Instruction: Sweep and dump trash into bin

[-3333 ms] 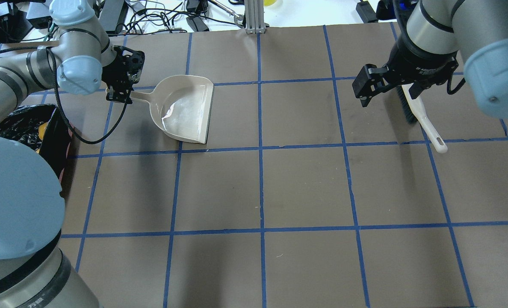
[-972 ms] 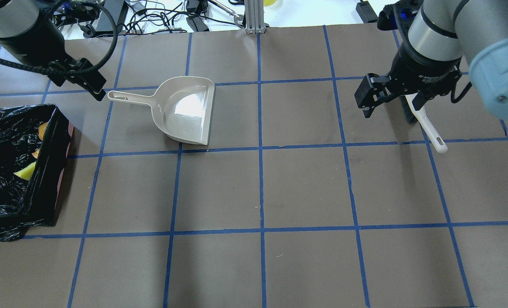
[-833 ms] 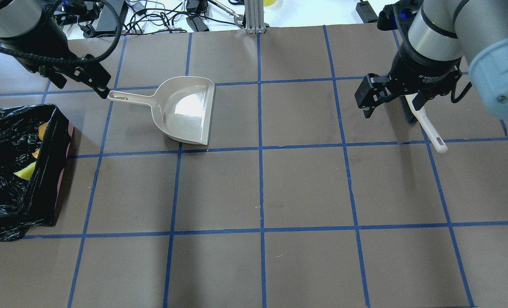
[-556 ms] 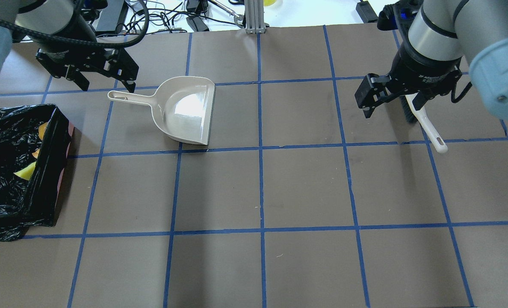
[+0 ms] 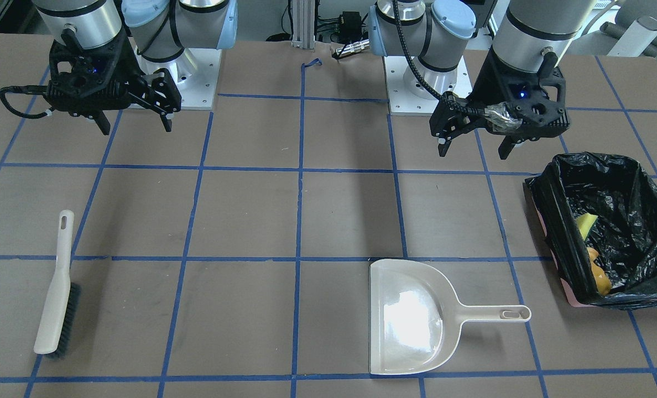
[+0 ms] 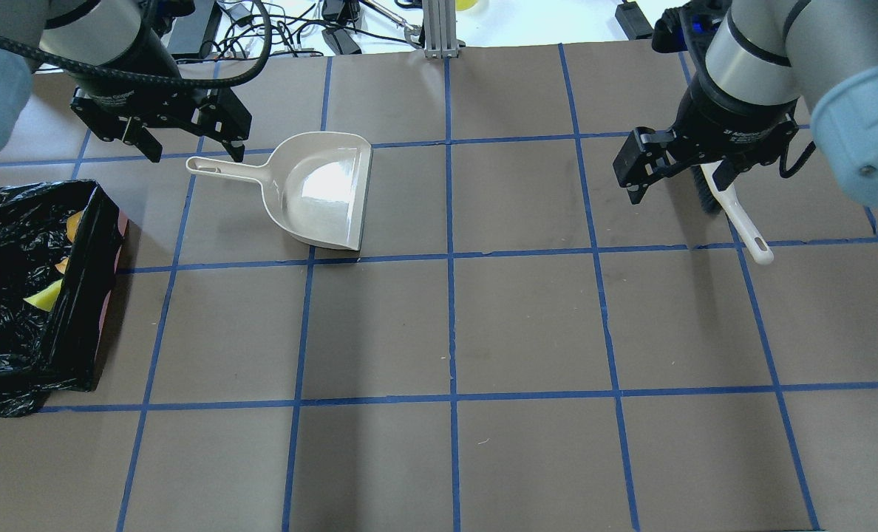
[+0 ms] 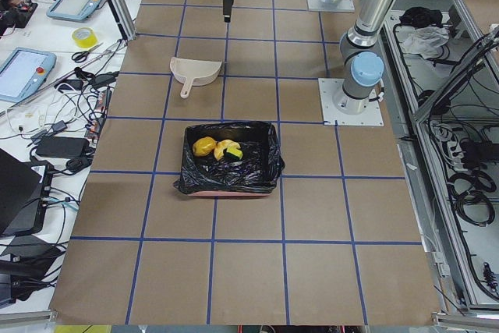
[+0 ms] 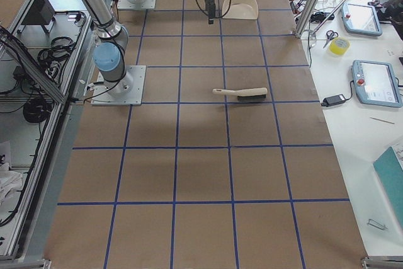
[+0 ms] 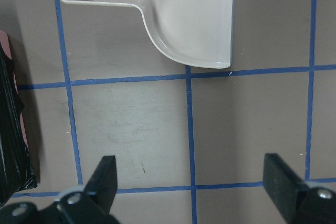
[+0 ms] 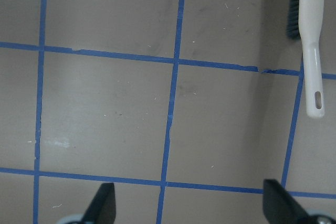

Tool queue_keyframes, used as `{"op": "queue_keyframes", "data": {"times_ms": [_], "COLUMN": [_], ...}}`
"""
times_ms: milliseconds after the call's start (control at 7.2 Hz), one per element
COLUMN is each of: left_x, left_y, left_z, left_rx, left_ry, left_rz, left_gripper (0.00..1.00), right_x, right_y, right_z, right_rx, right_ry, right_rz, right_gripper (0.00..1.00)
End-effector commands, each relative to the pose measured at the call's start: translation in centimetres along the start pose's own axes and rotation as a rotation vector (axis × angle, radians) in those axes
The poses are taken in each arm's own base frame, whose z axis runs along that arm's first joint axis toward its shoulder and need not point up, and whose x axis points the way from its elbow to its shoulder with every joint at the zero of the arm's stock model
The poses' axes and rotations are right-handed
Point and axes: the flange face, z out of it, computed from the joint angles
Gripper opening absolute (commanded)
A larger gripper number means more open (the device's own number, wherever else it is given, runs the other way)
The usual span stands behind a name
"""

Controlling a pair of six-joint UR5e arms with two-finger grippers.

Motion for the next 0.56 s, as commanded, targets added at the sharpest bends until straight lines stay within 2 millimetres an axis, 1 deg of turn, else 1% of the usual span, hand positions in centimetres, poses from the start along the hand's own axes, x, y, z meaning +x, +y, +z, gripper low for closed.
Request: {"op": "queue_keyframes", "data": {"times_ms": [0, 417], "left_x": [0.05, 0.02], "left_y": [0.50, 0.57], "left_z": [0.84, 0.84], "left_rx": [-0.017, -0.017], "left_ry": [0.004, 0.001], "left_rz": [0.004, 0.004], "left_gripper": [1.00, 1.00], "right_x": [0.00, -0.03], "right_y": [0.04, 0.00], "right_z": [-0.05, -0.08], "right_rx": [0.001, 0.004], "right_ry": [0.000, -0.002], "right_rz": [0.000, 0.003], "right_gripper": [1.00, 1.00]}}
